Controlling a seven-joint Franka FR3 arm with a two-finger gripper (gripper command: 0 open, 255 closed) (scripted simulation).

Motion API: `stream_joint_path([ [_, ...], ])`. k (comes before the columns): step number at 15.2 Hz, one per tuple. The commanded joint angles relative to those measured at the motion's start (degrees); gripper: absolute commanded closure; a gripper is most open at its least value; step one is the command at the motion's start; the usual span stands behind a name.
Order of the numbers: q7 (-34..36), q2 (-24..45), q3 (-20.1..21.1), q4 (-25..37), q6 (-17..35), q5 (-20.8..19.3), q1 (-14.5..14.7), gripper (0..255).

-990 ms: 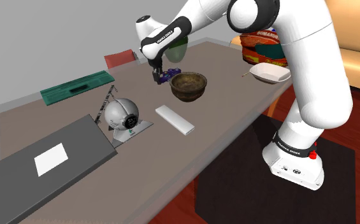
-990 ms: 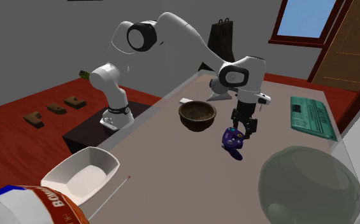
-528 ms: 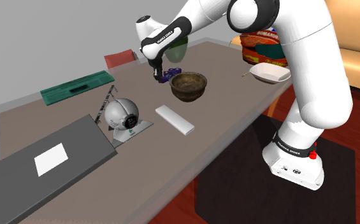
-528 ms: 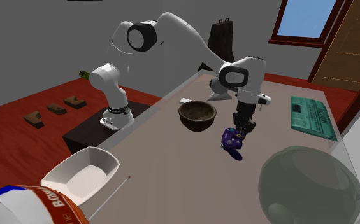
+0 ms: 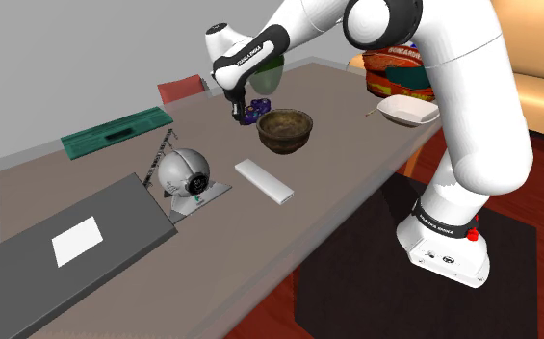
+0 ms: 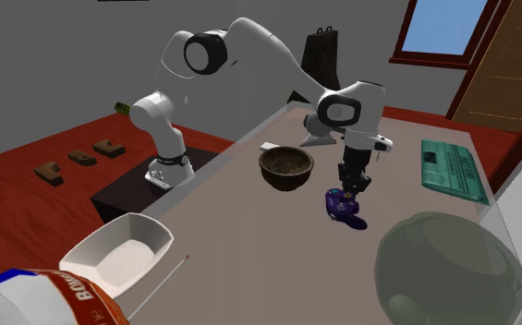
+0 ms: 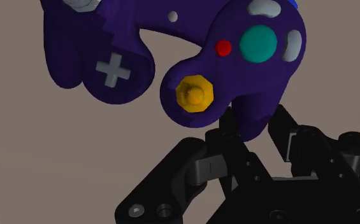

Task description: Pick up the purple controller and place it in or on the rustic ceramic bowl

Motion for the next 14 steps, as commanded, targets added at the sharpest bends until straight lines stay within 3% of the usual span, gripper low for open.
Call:
stream_joint_path([
  [1, -0.11, -0.31, 0.04, 0.05, -0.42, 0.05, 0.01, 255],
  [14, -1.94, -4.25, 0.32, 3.86, -8.01, 0.82, 0.04, 255],
])
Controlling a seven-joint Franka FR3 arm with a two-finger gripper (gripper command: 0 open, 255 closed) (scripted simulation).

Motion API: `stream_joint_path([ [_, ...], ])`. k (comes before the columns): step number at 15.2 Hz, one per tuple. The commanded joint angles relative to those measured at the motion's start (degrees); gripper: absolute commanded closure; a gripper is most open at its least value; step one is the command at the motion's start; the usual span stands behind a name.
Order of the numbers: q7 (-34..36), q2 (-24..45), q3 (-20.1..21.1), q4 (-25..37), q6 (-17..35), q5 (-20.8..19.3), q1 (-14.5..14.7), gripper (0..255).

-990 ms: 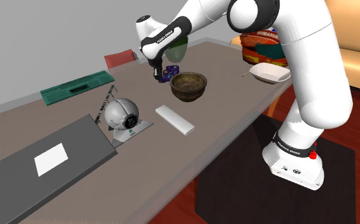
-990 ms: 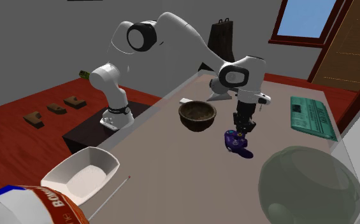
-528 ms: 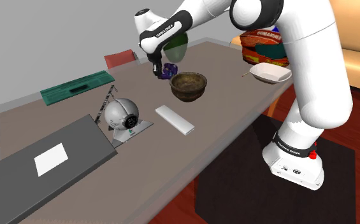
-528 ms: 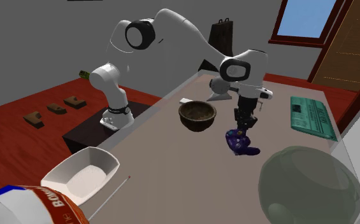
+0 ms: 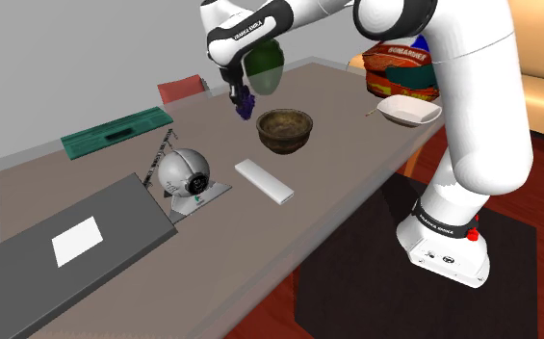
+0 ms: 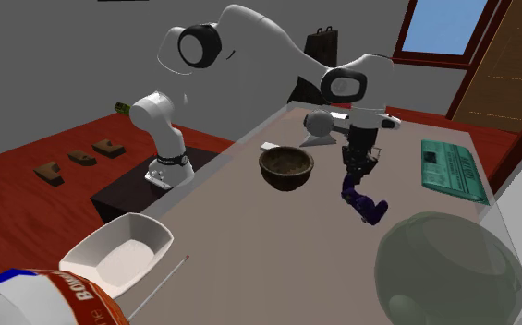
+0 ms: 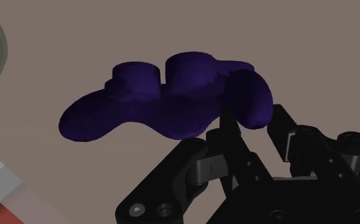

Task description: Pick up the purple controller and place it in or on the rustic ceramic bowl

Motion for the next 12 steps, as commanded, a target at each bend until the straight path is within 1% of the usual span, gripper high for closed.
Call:
stream_joint_path([
  [1, -0.29, -0.48, 0.02, 0.75, -1.17, 0.1, 0.0, 255],
  [12, -1.91, -2.22, 0.15, 6.43, -8.44, 0.66, 0.1, 255],
])
